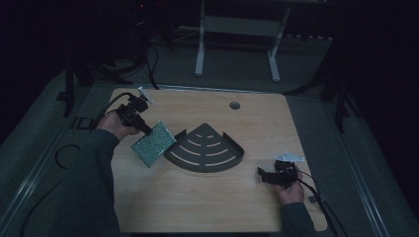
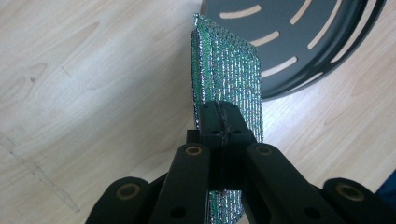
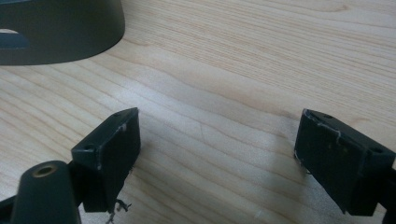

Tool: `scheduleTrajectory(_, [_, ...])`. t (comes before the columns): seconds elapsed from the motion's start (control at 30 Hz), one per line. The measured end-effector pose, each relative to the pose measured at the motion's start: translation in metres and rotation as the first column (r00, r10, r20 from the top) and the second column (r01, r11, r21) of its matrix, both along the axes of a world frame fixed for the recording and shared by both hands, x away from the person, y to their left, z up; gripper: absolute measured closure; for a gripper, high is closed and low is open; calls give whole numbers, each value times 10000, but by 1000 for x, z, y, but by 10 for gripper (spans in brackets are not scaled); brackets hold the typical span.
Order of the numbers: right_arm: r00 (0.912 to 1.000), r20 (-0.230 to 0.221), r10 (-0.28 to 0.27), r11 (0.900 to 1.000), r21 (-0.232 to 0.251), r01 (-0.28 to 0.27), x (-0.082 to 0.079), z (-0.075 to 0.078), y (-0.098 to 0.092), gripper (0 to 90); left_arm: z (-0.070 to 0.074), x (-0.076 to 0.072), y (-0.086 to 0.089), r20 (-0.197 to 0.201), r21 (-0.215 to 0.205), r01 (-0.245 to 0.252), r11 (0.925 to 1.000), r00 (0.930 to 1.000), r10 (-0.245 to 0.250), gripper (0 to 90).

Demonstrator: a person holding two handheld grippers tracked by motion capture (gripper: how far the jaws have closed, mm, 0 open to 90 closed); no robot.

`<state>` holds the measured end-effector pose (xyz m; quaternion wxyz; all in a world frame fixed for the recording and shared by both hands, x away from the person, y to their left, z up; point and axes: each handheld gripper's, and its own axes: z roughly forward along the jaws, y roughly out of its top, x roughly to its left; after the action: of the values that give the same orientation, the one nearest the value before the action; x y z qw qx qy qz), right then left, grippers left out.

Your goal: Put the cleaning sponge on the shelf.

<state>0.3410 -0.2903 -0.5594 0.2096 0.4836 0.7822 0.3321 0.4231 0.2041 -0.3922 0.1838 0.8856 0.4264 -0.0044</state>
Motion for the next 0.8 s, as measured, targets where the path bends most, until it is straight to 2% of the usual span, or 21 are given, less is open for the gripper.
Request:
scheduleTrajectory(0.2, [10000, -4, 1, 10000, 4, -1, 0, 0, 0, 140, -1, 5, -8, 53, 13, 52, 10000, 10000, -52, 900])
scheduleTrajectory(0.33, [10000, 2, 5, 10000, 6, -5, 0, 0, 0, 140, 1, 8, -15, 270, 37, 126, 9999, 9996, -127, 900])
scheduleTrajectory(0.5, [10000, -3, 0, 10000, 7, 0, 0, 0, 0, 140, 7, 11, -24, 360, 54, 301, 9995, 9989, -303, 900])
scheduleTrajectory(0.63, [10000, 0, 2, 10000, 7, -2, 0, 0, 0, 140, 7, 13, -27, 395, 42, 357, 9994, 9986, -358, 900])
scheduleTrajectory(0.67, [10000, 3, 4, 10000, 7, -4, 0, 0, 0, 140, 6, 14, -30, 533, 82, 406, 9991, 9977, -410, 900])
scheduleTrajectory(0.8, [10000, 1, 0, 10000, 9, 0, 0, 0, 0, 140, 6, 17, -39, 530, 142, 605, 9981, 9967, -611, 900])
